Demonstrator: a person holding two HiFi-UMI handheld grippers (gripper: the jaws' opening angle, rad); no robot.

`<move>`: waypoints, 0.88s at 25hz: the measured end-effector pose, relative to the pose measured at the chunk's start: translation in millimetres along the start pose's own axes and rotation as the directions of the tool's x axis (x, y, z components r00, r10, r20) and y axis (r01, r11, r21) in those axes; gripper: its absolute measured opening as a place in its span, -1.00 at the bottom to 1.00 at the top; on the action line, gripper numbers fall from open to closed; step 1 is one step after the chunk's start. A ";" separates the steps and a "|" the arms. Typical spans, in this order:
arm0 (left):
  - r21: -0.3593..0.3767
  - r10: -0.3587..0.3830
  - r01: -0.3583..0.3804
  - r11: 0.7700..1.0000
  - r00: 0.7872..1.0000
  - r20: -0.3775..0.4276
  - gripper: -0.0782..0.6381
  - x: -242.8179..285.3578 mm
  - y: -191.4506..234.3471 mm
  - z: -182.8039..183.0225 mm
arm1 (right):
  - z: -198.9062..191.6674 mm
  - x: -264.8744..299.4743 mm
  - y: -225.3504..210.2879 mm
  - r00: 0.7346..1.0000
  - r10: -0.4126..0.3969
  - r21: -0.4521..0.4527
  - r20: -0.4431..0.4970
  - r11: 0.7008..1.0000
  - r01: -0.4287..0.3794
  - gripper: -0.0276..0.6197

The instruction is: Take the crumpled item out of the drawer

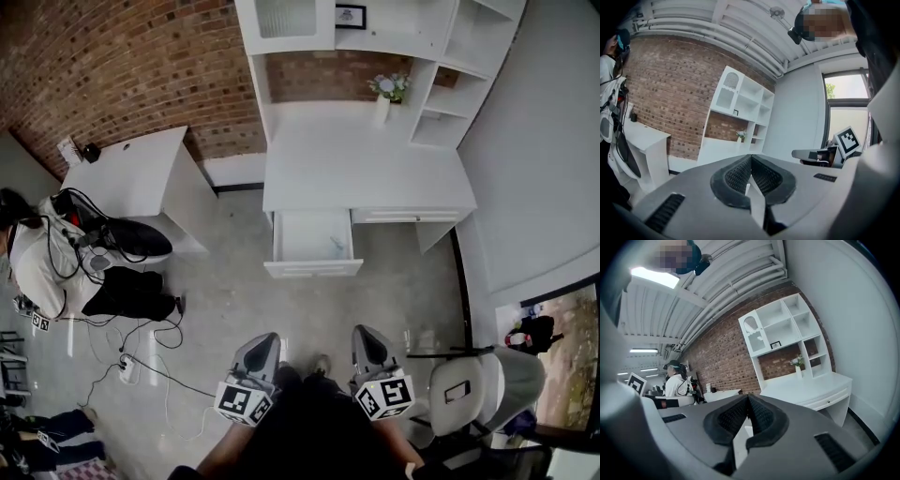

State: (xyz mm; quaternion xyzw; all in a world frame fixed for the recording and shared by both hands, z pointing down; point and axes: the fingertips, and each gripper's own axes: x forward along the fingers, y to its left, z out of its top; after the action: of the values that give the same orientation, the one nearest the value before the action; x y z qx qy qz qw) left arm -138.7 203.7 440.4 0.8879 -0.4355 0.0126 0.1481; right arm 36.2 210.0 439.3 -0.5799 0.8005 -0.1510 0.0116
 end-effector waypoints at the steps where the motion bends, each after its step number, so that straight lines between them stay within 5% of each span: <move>1: -0.004 -0.002 0.002 1.000 1.000 -0.010 -0.71 8.6 1.8 -1.6 | 2.0 4.4 -5.3 1.000 -0.001 0.000 -0.002 1.000 0.001 -0.87; 9: -0.010 -0.047 0.046 0.999 0.998 -0.042 -0.71 101.7 20.5 -1.0 | 9.9 63.4 -52.7 1.000 -0.008 -0.001 -0.013 1.000 0.008 -0.87; 22: -0.003 -0.168 0.169 0.986 0.979 -0.114 -0.71 302.7 91.3 12.4 | 68.6 234.2 -145.7 0.997 -0.072 -0.032 -0.019 0.997 0.071 -0.87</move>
State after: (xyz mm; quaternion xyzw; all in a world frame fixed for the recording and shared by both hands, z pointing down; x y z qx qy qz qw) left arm -23.2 -85.3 497.4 0.9199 -0.3494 0.0523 0.1702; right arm 107.6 -65.0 447.6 -0.6068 0.7815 -0.1446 -0.0107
